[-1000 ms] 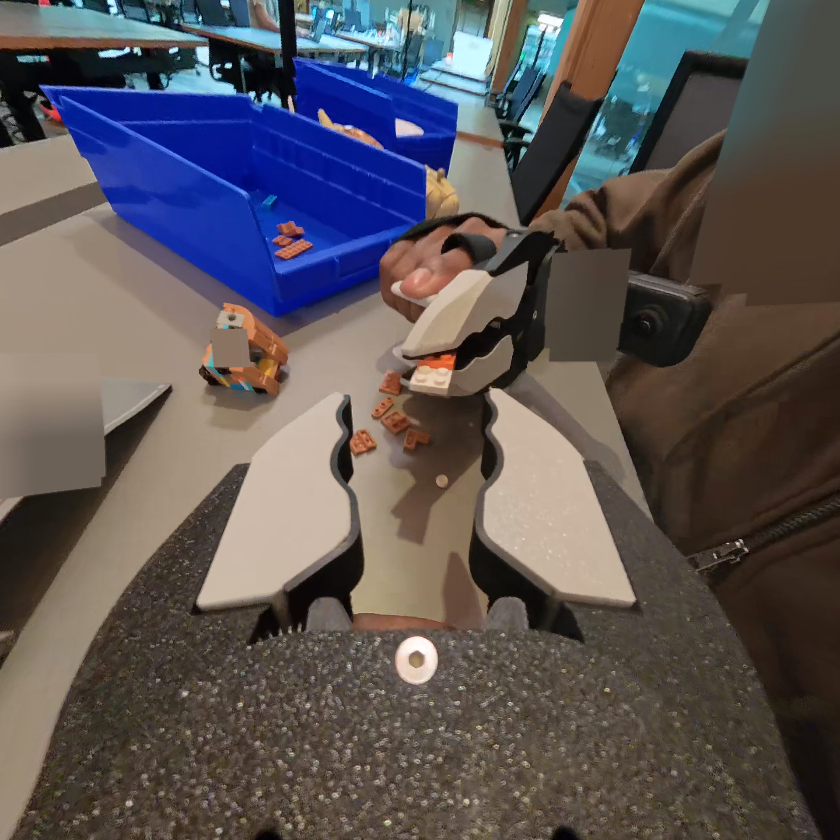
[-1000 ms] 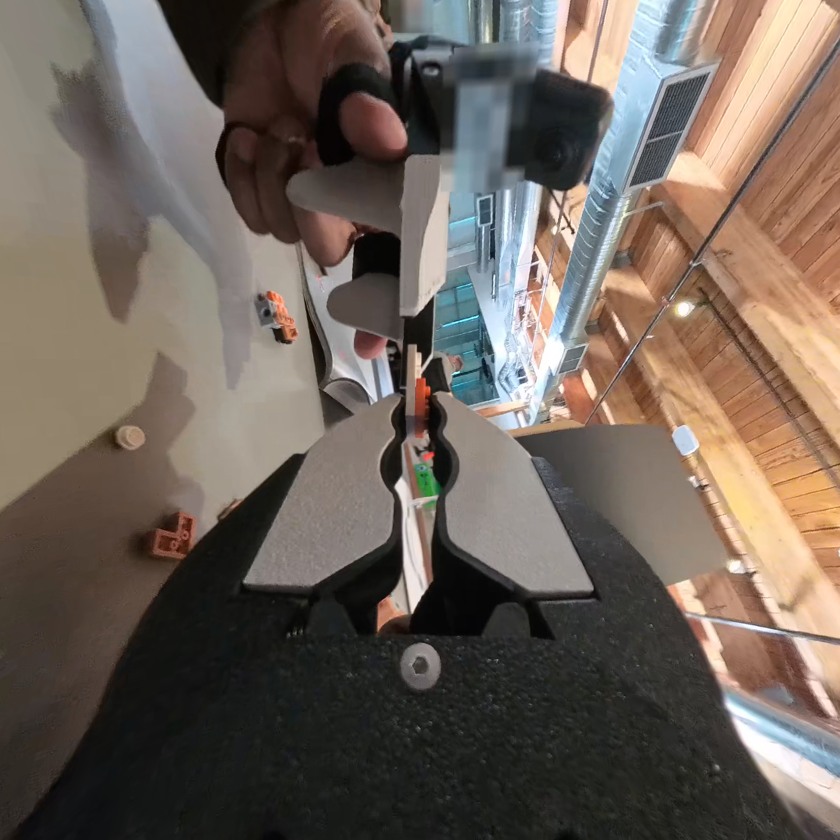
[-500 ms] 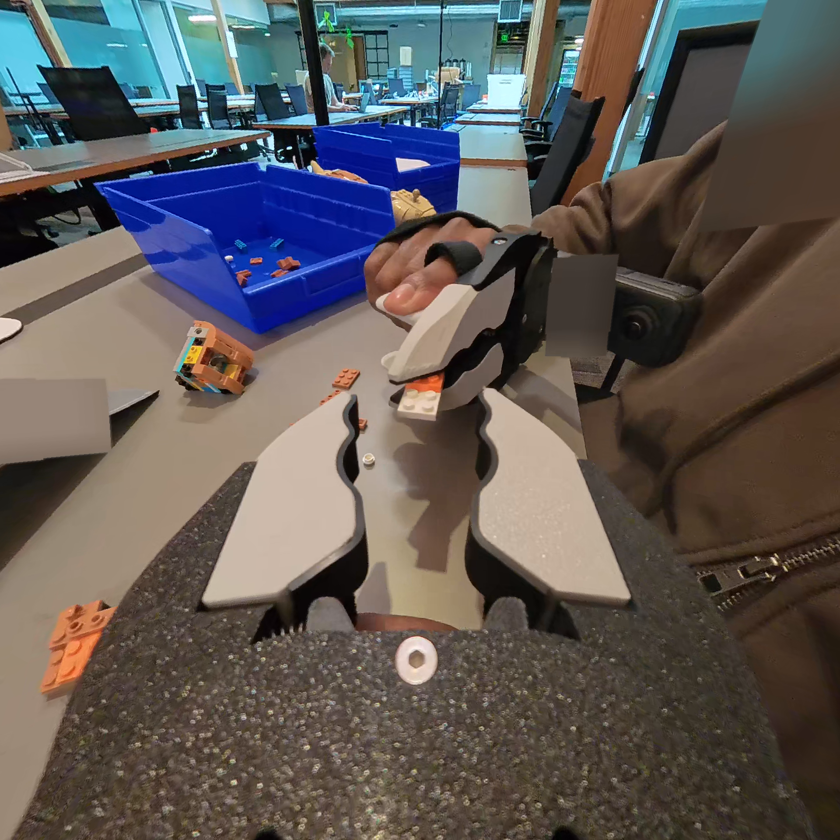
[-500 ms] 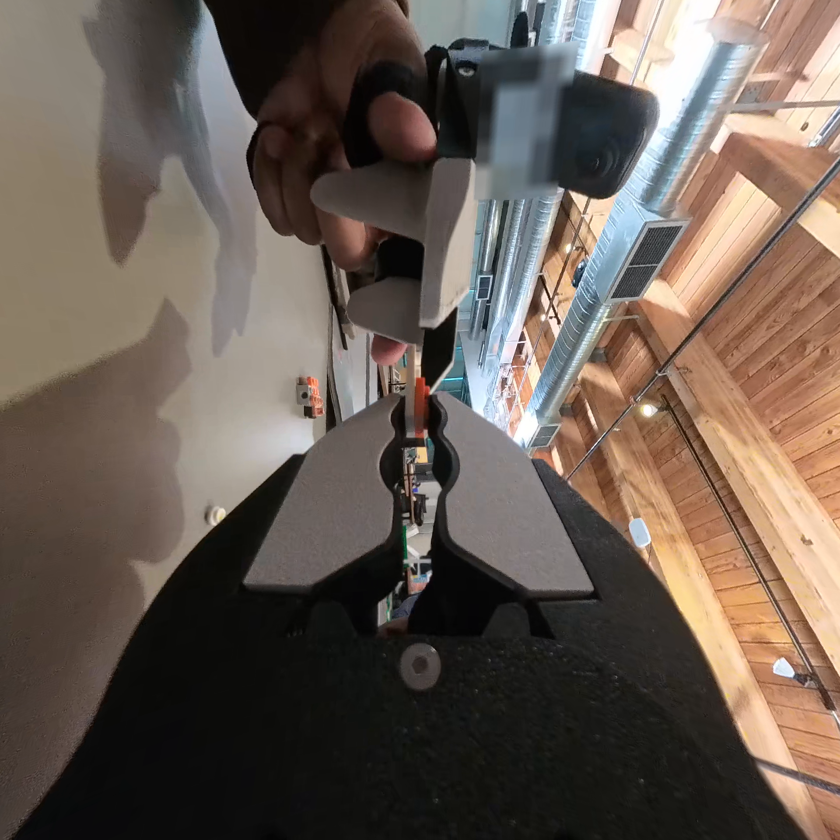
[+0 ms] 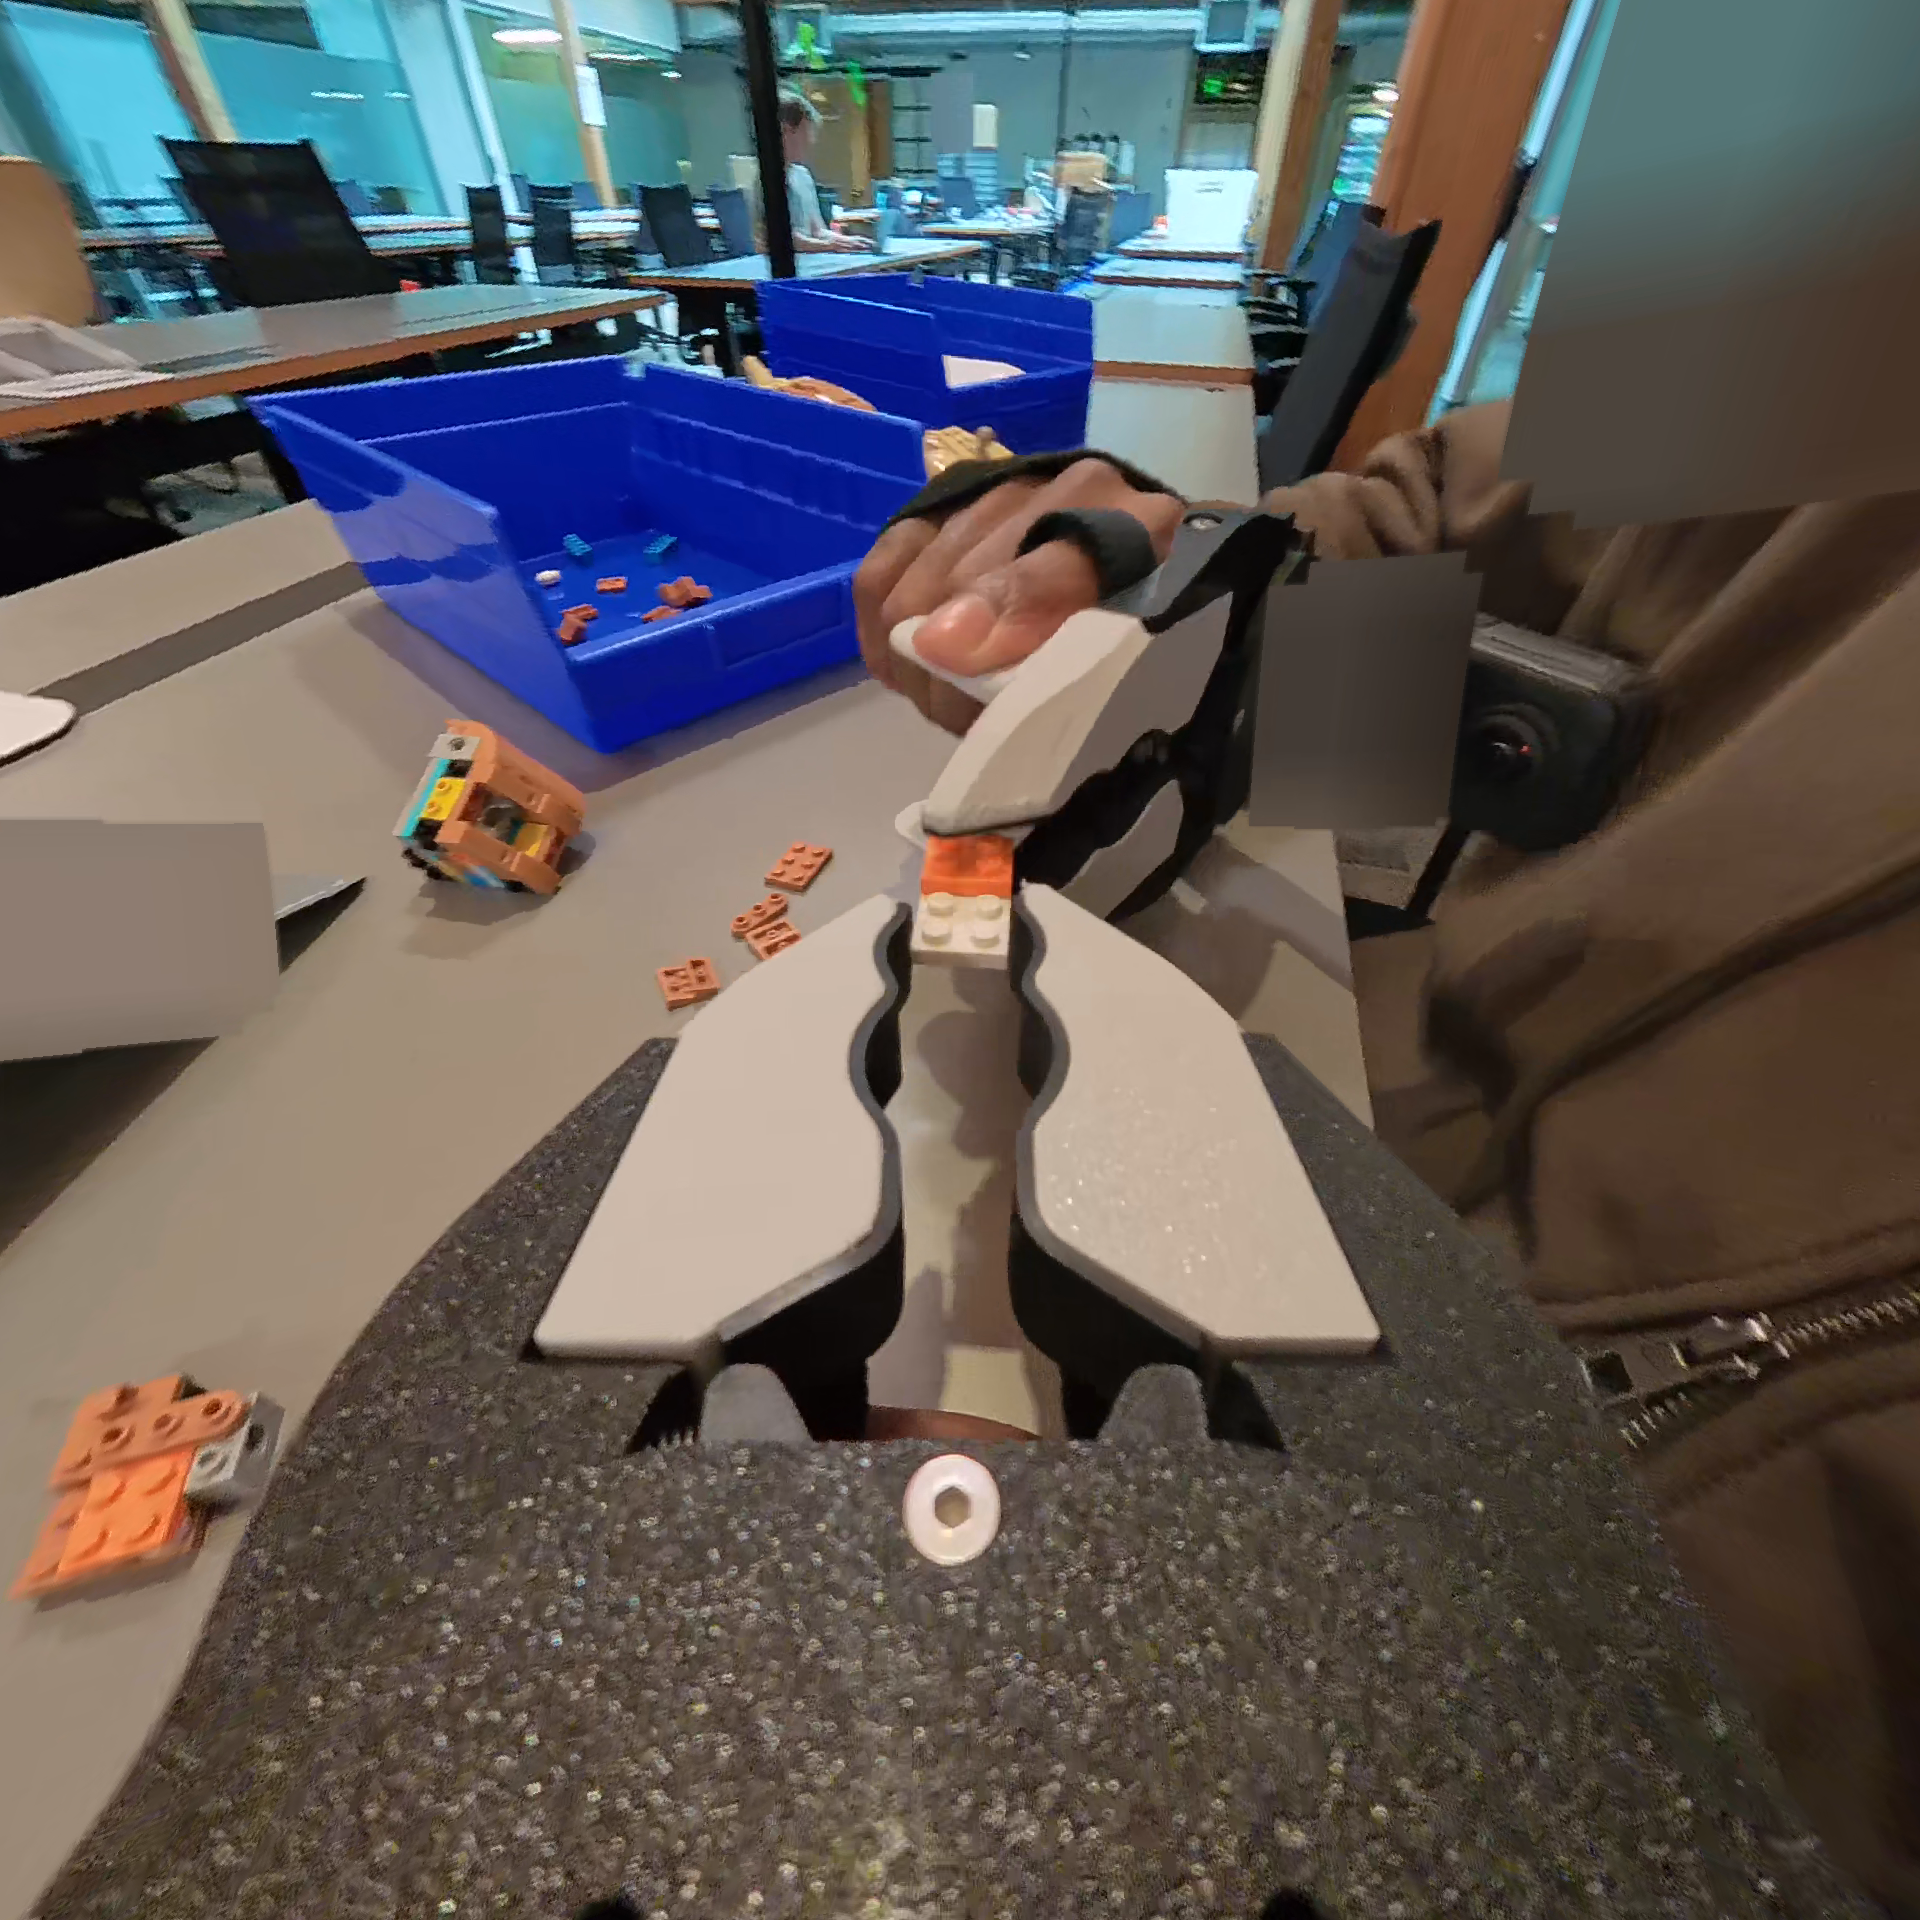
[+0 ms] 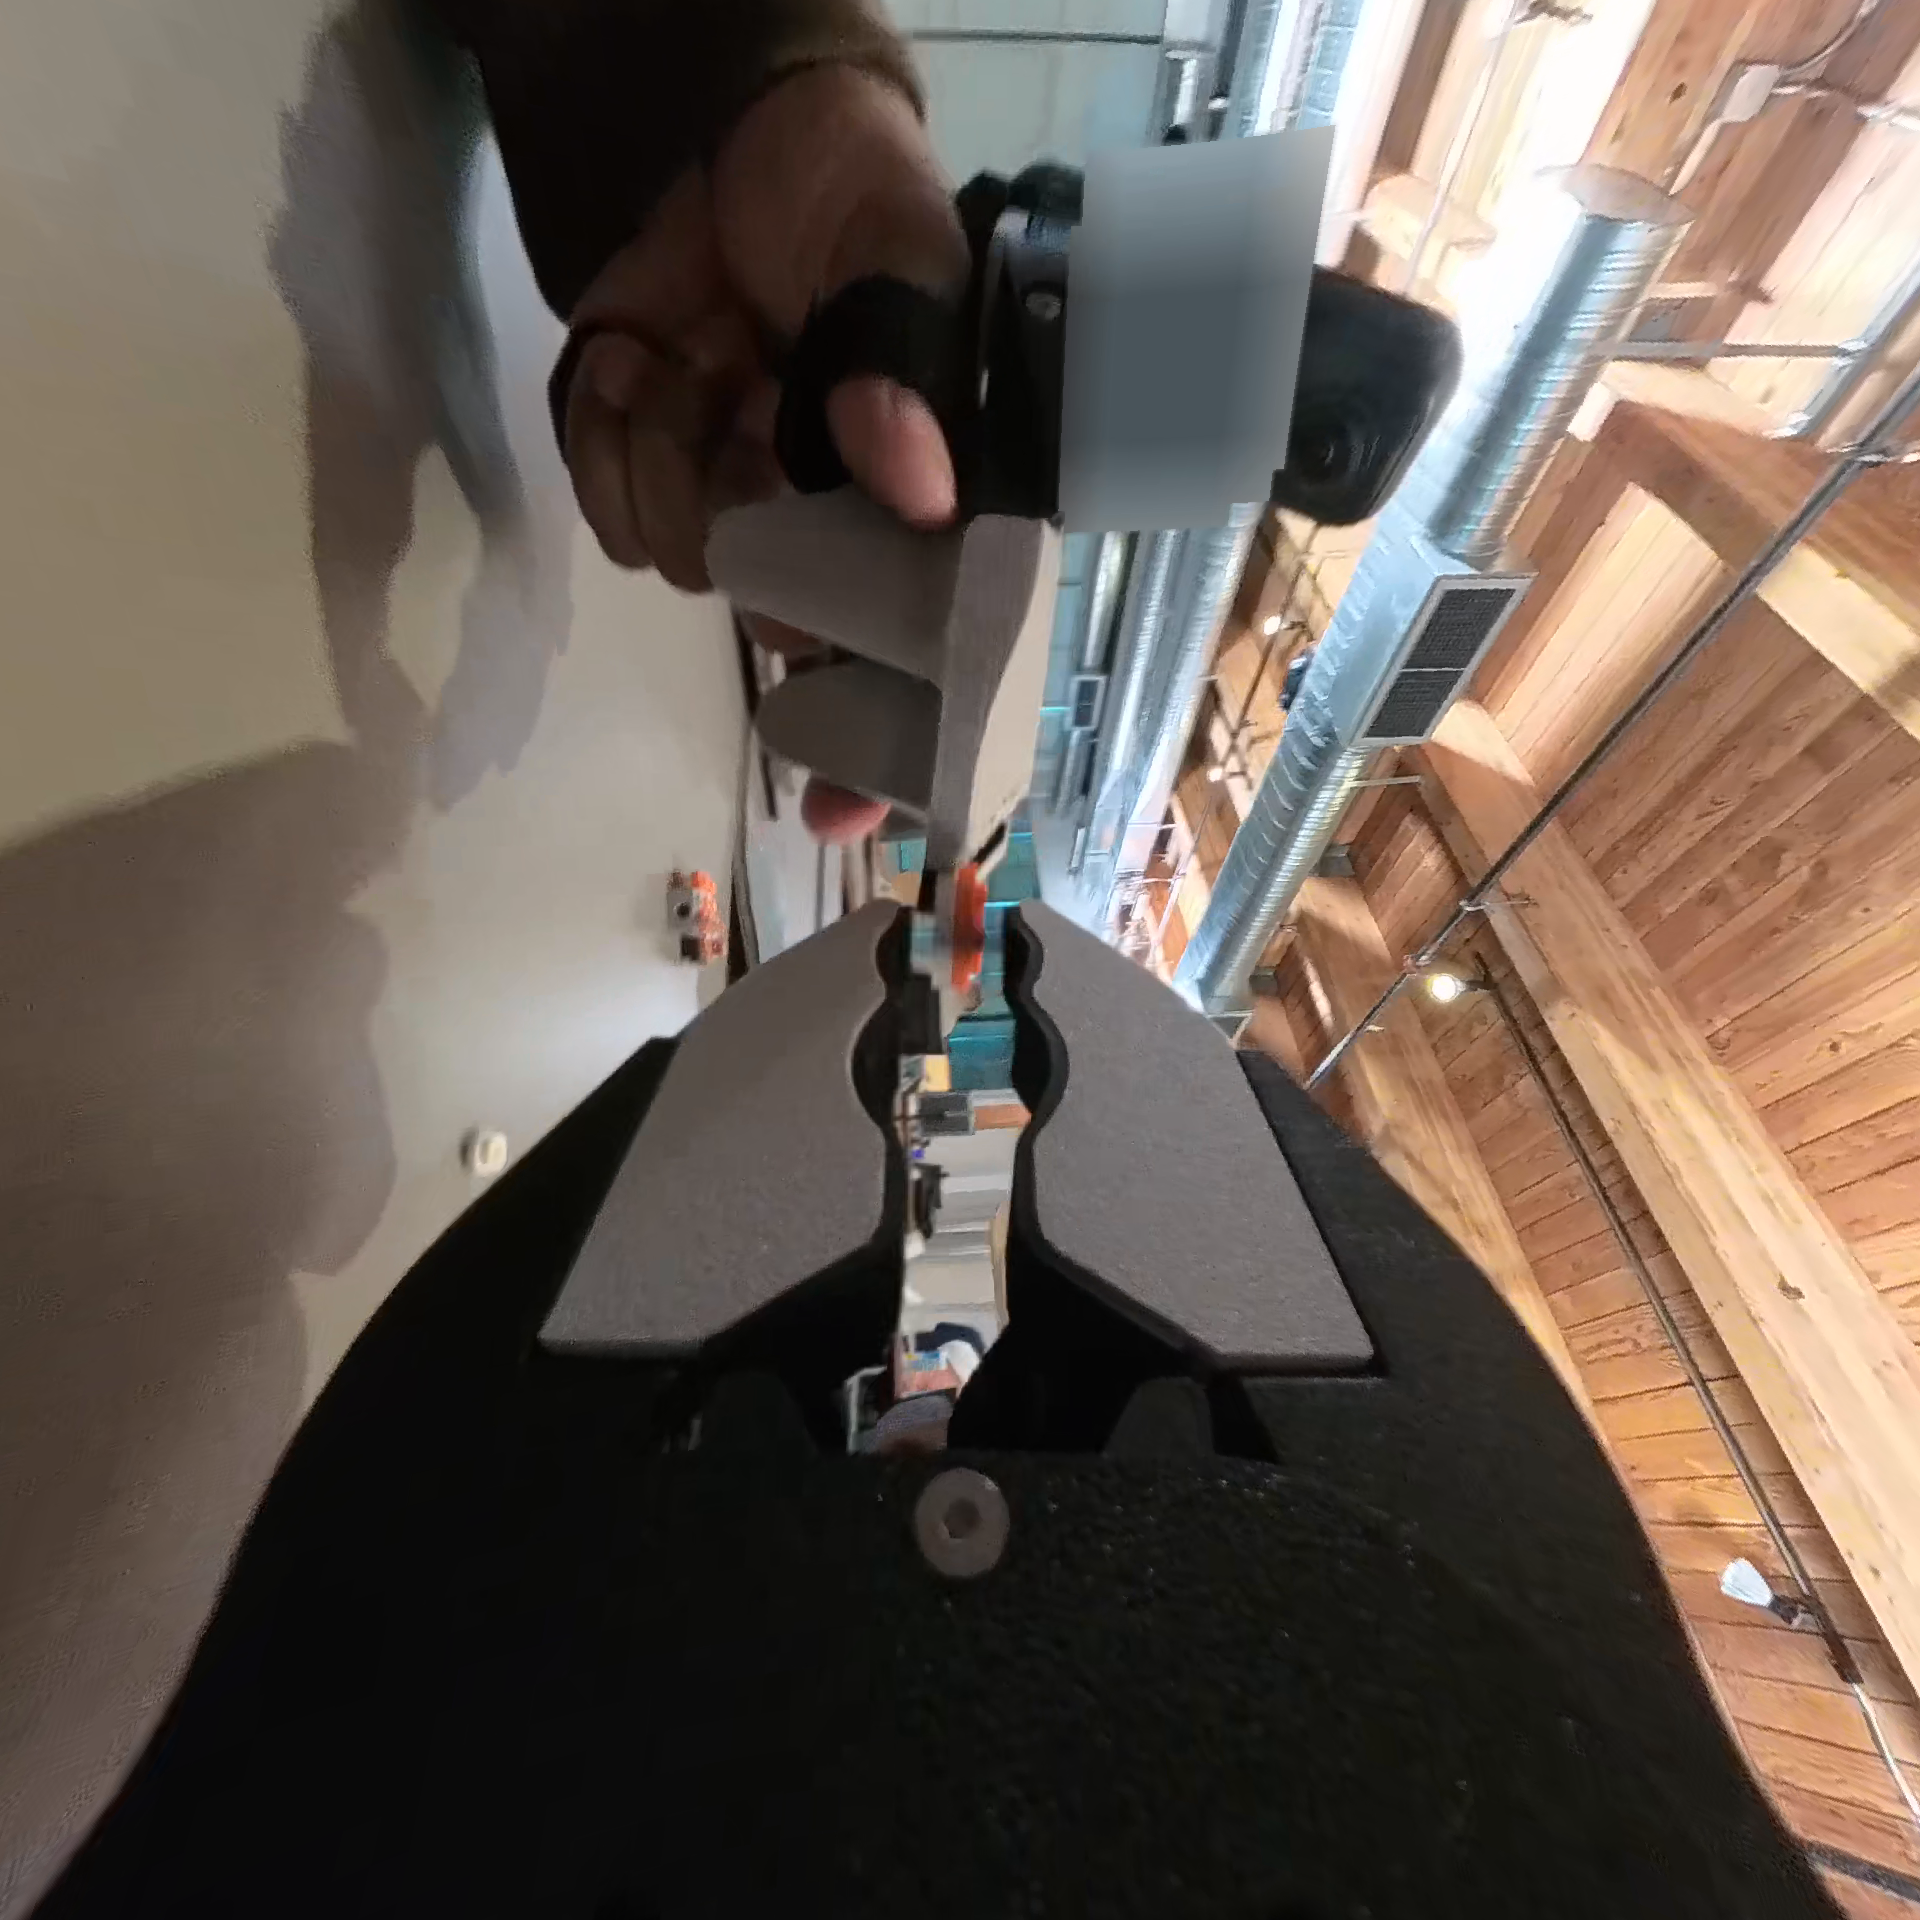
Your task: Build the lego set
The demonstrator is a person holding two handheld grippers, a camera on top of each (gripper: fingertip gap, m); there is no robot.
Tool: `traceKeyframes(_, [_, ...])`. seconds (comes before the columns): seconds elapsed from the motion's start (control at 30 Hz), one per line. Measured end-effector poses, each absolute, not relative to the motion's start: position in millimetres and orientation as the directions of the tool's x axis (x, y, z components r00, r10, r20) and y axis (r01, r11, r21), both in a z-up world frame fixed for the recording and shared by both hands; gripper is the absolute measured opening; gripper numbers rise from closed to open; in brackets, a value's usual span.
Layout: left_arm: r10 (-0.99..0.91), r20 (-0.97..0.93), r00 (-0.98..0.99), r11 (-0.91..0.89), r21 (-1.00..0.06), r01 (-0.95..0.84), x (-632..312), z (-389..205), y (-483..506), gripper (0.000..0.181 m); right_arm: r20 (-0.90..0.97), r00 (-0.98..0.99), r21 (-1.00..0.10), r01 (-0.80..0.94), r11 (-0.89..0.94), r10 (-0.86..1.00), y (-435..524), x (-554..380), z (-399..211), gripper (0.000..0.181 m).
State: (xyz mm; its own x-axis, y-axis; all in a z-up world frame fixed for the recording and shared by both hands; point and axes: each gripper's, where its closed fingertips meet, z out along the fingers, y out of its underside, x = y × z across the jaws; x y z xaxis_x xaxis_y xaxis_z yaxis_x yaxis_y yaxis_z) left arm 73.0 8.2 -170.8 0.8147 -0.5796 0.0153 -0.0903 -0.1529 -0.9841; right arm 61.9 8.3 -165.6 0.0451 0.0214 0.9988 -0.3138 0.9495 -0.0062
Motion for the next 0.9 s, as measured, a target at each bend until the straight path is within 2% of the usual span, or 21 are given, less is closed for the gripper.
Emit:
traceKeyframes(0.07, [-0.547,0.028,0.836,-0.160,-0.984,-0.072,65,-172,9,0.018,0.998,-0.036,-0.061,-0.271,0.961,0.053,30,62,-166,0.026])
traceKeyframes(0.13, [-0.532,0.043,0.846,-0.185,-0.980,-0.067,61,-176,9,0.018,0.972,-0.170,-0.192,-0.162,0.968,0.165,64,62,-172,0.025])
traceKeyframes(0.2, [-0.495,0.022,0.868,-0.226,-0.969,-0.104,56,-186,12,0.018,0.845,-0.374,-0.379,0.086,0.922,0.382,107,66,-196,0.024])
traceKeyframes(0.27, [-0.453,-0.027,0.891,-0.276,-0.946,-0.168,50,-199,16,0.018,0.630,-0.525,-0.480,0.316,0.819,0.572,135,85,-227,0.026])
traceKeyframes(0.4, [-0.414,-0.055,0.909,-0.358,-0.908,-0.218,45,-216,21,0.018,0.437,-0.540,-0.475,0.540,0.694,0.719,166,104,-257,0.025])
traceKeyframes(0.43, [-0.403,-0.056,0.914,-0.374,-0.901,-0.220,42,-218,22,0.018,0.388,-0.534,-0.509,0.555,0.657,0.751,164,104,-258,0.020])
traceKeyframes(0.5, [-0.395,-0.054,0.917,-0.391,-0.893,-0.221,41,-220,23,0.018,0.292,-0.544,-0.558,0.571,0.602,0.787,155,104,-259,0.022])
traceKeyframes(0.7, [-0.401,-0.058,0.914,-0.425,-0.872,-0.242,42,-227,24,0.018,0.177,-0.510,-0.609,0.615,0.501,0.842,145,96,-261,0.032])
traceKeyframes(0.8, [-0.416,-0.074,0.906,-0.385,-0.889,-0.249,45,-222,23,0.018,0.131,-0.495,-0.623,0.633,0.459,0.859,139,92,-263,0.014])
traceKeyframes(0.9, [-0.443,-0.082,0.893,-0.302,-0.924,-0.235,51,-209,21,0.018,0.133,-0.483,-0.612,0.646,0.455,0.865,137,91,-262,0.014])
